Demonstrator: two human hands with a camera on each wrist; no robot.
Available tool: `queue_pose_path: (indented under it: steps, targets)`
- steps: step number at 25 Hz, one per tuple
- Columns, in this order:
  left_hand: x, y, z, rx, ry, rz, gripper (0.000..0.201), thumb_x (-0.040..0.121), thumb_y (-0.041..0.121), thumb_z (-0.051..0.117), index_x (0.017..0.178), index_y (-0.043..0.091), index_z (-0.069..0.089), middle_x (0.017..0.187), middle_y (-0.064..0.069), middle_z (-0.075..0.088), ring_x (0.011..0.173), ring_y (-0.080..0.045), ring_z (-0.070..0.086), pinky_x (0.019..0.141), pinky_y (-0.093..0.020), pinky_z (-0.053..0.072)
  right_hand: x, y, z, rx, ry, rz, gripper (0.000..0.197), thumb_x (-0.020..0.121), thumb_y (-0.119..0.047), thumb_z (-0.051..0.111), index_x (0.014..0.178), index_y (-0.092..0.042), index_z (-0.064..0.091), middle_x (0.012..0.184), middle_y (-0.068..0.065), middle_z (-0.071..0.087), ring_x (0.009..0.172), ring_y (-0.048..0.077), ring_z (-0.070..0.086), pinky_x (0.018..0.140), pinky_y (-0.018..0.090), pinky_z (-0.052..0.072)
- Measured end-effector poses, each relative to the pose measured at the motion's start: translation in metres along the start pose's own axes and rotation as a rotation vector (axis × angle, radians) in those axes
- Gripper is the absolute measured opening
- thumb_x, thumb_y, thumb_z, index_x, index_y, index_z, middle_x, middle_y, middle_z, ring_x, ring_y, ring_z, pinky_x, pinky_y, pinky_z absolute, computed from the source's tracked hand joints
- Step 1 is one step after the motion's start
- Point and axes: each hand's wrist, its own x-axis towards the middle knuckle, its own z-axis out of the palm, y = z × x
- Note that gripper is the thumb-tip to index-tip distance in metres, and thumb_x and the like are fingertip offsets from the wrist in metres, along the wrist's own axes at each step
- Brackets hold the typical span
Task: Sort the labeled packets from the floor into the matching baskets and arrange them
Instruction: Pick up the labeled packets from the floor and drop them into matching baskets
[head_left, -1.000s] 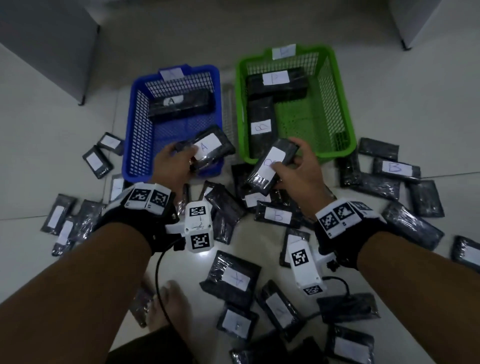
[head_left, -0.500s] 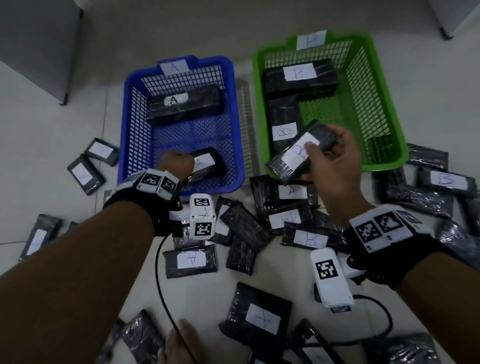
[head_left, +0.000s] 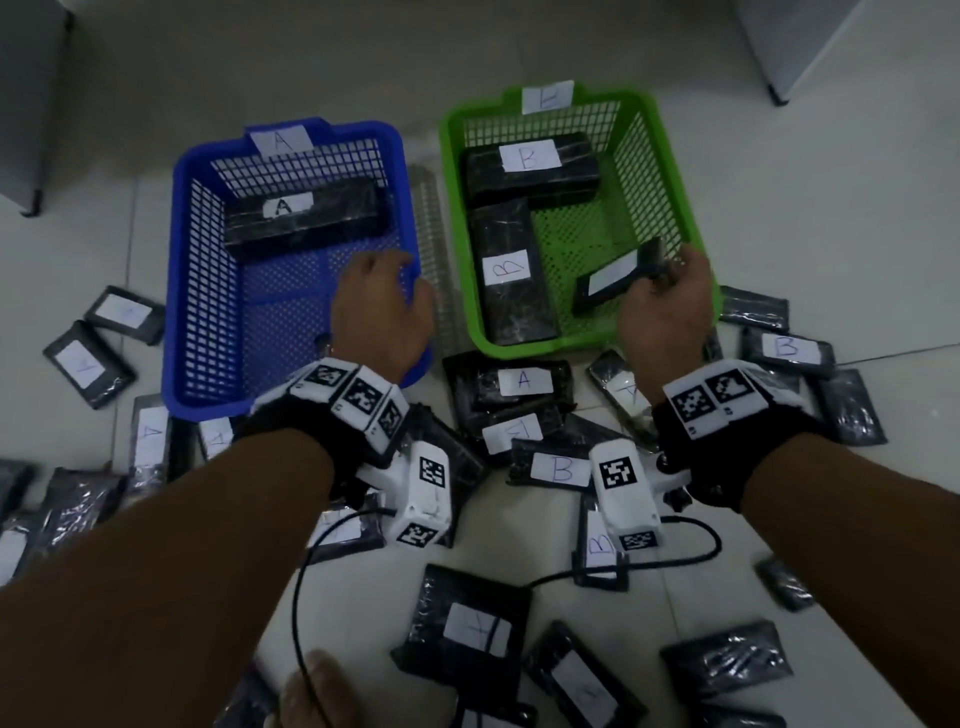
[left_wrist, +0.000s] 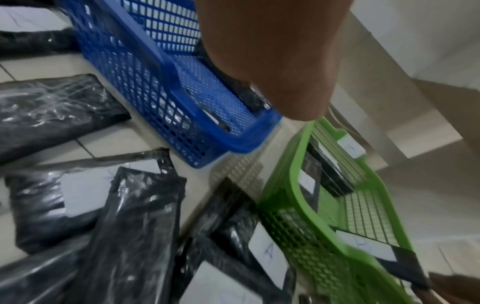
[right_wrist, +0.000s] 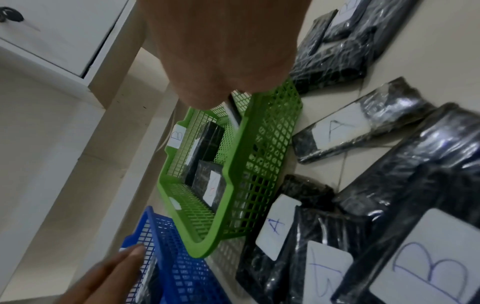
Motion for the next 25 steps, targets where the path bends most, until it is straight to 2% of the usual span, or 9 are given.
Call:
queue_pose_path:
  steps: [1, 2, 6, 11, 15, 17, 20, 22, 25]
  targets:
    - [-0.006, 0.012, 0.003, -0.014, 0.007, 0.088, 0.041, 0.091, 0.034, 0.049, 0.119, 0.007, 0.063, 0.117, -0.017, 0.06, 0.11, -0.033, 0.056, 0.091, -0.043, 0.048, 0.001, 0.004, -0.006, -0.05, -0.015, -0.01, 0.041, 0.087, -0.004, 0.048, 0.128, -0.002, 0.051, 0.114, 0.013, 0.062, 0.102, 0.027, 0.062, 0.094, 0.034, 0.051]
    - [-0.015, 0.024, 0.007, -0.023, 0.015, 0.164, 0.037, 0.091, 0.031, 0.05, 0.116, 0.007, 0.064, 0.114, -0.016, 0.061, 0.107, -0.032, 0.057, 0.088, -0.044, 0.049, 0.0, 0.007, -0.013, -0.083, -0.032, -0.014, 0.041, 0.086, -0.006, 0.048, 0.127, -0.003, 0.051, 0.115, 0.014, 0.062, 0.105, 0.029, 0.061, 0.096, 0.039, 0.05]
    - [-0.051, 0.056, 0.023, -0.006, -0.02, 0.34, 0.028, 0.092, 0.029, 0.055, 0.111, 0.011, 0.065, 0.11, -0.009, 0.06, 0.103, -0.027, 0.056, 0.083, -0.044, 0.049, -0.009, 0.011, -0.041, -0.232, -0.128, -0.132, 0.036, 0.09, -0.007, 0.054, 0.125, -0.004, 0.056, 0.119, 0.012, 0.062, 0.111, 0.027, 0.059, 0.093, 0.026, 0.044]
    - [-0.093, 0.061, 0.037, 0.012, -0.076, 0.361, 0.027, 0.091, 0.03, 0.058, 0.11, 0.011, 0.066, 0.109, -0.008, 0.06, 0.101, -0.026, 0.056, 0.084, -0.042, 0.048, -0.007, 0.023, -0.055, -0.405, -0.296, -0.204, 0.033, 0.093, -0.014, 0.051, 0.125, -0.009, 0.06, 0.119, 0.008, 0.066, 0.108, 0.025, 0.062, 0.094, 0.036, 0.051]
    - [-0.115, 0.065, 0.041, 0.01, -0.152, 0.349, 0.024, 0.092, 0.028, 0.06, 0.108, 0.012, 0.067, 0.105, -0.007, 0.061, 0.095, -0.026, 0.058, 0.077, -0.038, 0.05, 0.003, 0.02, -0.052, -0.59, -0.443, -0.345, 0.032, 0.094, -0.023, 0.049, 0.121, -0.013, 0.063, 0.117, 0.008, 0.066, 0.107, 0.027, 0.061, 0.087, 0.032, 0.048]
    - [-0.122, 0.065, 0.046, 0.018, -0.209, 0.345, 0.023, 0.091, 0.029, 0.06, 0.105, 0.013, 0.068, 0.101, -0.006, 0.061, 0.092, -0.026, 0.06, 0.073, -0.038, 0.051, -0.007, 0.028, -0.059, -0.53, -0.416, -0.489, 0.03, 0.092, -0.022, 0.051, 0.117, -0.012, 0.064, 0.116, 0.008, 0.064, 0.106, 0.026, 0.06, 0.087, 0.033, 0.047]
    - [-0.13, 0.069, 0.06, 0.079, -0.357, 0.33, 0.03, 0.087, 0.037, 0.06, 0.106, 0.015, 0.069, 0.102, -0.004, 0.064, 0.096, -0.026, 0.061, 0.078, -0.041, 0.052, -0.033, 0.064, -0.081, -0.502, -0.333, -0.681, 0.024, 0.089, -0.02, 0.053, 0.108, -0.011, 0.065, 0.11, 0.007, 0.063, 0.101, 0.025, 0.059, 0.082, 0.037, 0.049]
    - [-0.139, 0.07, 0.071, 0.109, -0.473, 0.308, 0.037, 0.083, 0.04, 0.065, 0.111, 0.016, 0.068, 0.109, -0.004, 0.065, 0.103, -0.025, 0.06, 0.085, -0.041, 0.051, -0.043, 0.092, -0.094, -0.573, -0.395, -0.6, 0.028, 0.089, -0.024, 0.054, 0.111, -0.011, 0.064, 0.111, 0.008, 0.062, 0.102, 0.028, 0.059, 0.084, 0.042, 0.05]
    - [-0.147, 0.066, 0.075, 0.127, -0.524, 0.336, 0.048, 0.076, 0.041, 0.071, 0.114, 0.014, 0.068, 0.11, -0.007, 0.065, 0.105, -0.028, 0.059, 0.089, -0.044, 0.05, -0.045, 0.115, -0.101, -0.67, -0.481, -0.265, 0.039, 0.094, -0.034, 0.055, 0.127, -0.013, 0.056, 0.125, 0.01, 0.058, 0.115, 0.031, 0.053, 0.094, 0.045, 0.047]
